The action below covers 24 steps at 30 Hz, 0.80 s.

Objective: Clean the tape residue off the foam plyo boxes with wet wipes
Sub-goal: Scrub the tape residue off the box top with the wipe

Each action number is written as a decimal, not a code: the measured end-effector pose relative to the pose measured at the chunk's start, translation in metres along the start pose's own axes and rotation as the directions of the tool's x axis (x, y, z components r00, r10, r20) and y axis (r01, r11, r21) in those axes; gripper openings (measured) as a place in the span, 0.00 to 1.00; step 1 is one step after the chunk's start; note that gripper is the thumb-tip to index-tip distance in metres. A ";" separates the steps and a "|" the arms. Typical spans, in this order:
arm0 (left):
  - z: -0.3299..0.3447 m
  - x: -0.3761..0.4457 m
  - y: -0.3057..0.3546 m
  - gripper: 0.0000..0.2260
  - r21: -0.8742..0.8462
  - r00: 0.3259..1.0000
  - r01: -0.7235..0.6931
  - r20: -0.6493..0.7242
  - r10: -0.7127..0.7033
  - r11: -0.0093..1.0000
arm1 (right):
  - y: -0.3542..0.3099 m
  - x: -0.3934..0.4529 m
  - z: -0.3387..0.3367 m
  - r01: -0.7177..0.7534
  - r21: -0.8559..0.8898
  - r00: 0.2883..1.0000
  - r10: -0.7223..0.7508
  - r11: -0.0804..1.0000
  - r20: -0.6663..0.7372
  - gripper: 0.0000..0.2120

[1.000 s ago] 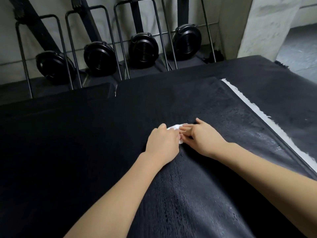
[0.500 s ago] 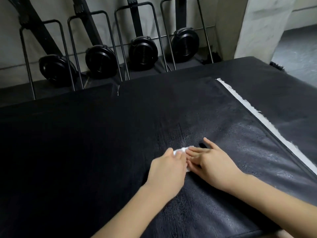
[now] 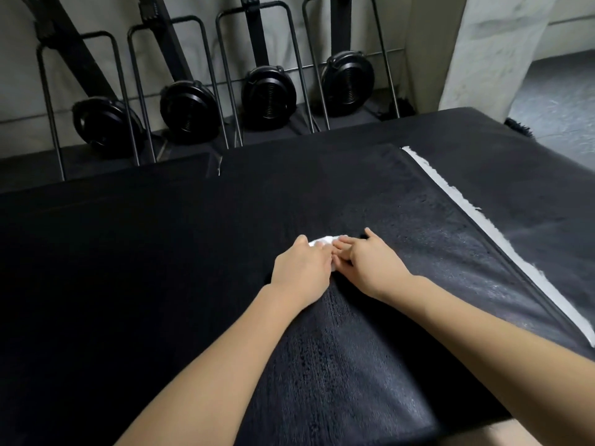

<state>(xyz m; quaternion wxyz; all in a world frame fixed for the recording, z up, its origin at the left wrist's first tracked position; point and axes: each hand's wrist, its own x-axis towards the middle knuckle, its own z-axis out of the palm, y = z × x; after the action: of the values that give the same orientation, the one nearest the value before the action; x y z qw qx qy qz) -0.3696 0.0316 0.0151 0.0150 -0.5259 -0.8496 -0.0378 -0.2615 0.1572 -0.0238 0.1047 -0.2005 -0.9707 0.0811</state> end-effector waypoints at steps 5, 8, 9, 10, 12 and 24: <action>-0.007 -0.058 0.016 0.15 -0.049 0.998 -0.064 0.026 0.065 0.997 | -0.011 -0.063 0.004 0.112 0.011 0.992 -0.111 0.994 -0.059 0.22; -0.010 -0.090 0.025 0.14 -0.063 0.996 -0.077 0.035 0.079 0.995 | -0.021 -0.097 0.003 0.162 -0.014 0.979 -0.163 0.987 -0.120 0.20; -0.011 -0.098 0.027 0.13 -0.058 0.996 -0.080 0.034 0.082 0.995 | -0.025 -0.106 0.002 0.168 -0.030 0.978 -0.170 0.985 -0.121 0.19; -0.011 -0.106 0.030 0.13 -0.050 0.996 -0.086 0.032 0.087 0.995 | -0.029 -0.113 0.001 0.169 -0.050 0.978 -0.174 0.984 -0.119 0.19; -0.012 -0.117 0.034 0.13 -0.023 0.994 -0.106 0.027 0.106 0.994 | -0.036 -0.125 0.001 0.168 -0.093 0.977 -0.178 0.981 -0.116 0.18; -0.006 -0.047 -0.004 0.15 -0.059 0.994 -0.107 0.006 0.107 0.993 | -0.021 -0.050 0.005 0.045 -0.002 0.998 -0.045 0.999 -0.034 0.21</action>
<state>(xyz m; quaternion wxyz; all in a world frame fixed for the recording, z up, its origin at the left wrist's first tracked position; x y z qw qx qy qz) -0.3524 -0.0127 0.0178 -0.0025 -0.5710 -0.8188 -0.0595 -0.2255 0.1170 -0.0328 0.1228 -0.1799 -0.9732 0.0745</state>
